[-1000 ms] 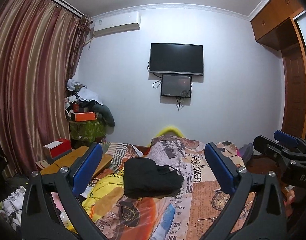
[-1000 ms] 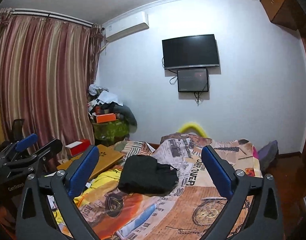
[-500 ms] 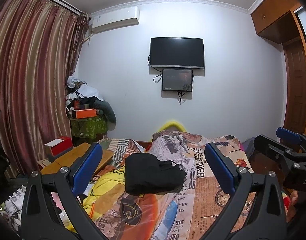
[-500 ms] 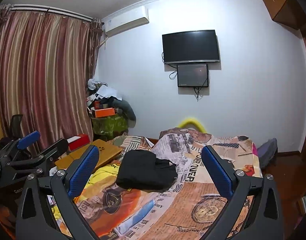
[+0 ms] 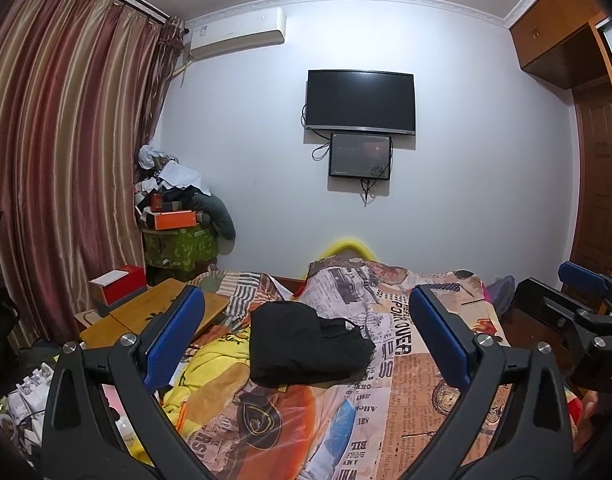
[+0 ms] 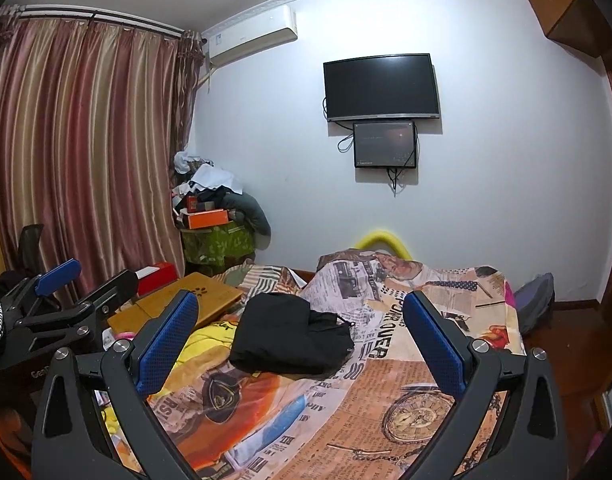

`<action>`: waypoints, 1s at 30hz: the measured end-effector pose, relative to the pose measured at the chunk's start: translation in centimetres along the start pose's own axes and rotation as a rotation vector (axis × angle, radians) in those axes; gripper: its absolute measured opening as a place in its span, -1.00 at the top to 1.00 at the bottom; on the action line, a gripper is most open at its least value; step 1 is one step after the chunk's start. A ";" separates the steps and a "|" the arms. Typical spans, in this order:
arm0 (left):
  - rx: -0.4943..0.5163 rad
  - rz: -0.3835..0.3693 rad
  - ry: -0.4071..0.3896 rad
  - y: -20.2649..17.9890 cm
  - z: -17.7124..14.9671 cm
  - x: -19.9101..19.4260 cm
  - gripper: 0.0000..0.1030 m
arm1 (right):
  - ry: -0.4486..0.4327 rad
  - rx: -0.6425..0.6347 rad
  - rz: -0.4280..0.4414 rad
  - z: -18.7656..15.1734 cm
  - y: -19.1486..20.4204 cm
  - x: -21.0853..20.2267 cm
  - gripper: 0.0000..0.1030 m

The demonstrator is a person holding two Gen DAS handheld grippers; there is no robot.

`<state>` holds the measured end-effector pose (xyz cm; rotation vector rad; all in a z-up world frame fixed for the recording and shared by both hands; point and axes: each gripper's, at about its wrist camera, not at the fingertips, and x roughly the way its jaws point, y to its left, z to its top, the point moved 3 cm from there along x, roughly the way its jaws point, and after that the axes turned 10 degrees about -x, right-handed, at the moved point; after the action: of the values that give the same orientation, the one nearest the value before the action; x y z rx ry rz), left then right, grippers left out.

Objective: Fold large clothes

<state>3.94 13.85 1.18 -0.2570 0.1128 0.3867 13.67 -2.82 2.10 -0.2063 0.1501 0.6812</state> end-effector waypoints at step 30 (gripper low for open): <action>-0.031 -0.052 0.042 0.3 -0.1 -0.1 -0.99 | -0.006 0.014 -0.008 0.2 -0.1 -0.5 -0.97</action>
<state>3.73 14.00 1.01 -0.2985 0.1408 0.3320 13.33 -3.13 2.37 -0.1916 0.1481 0.6728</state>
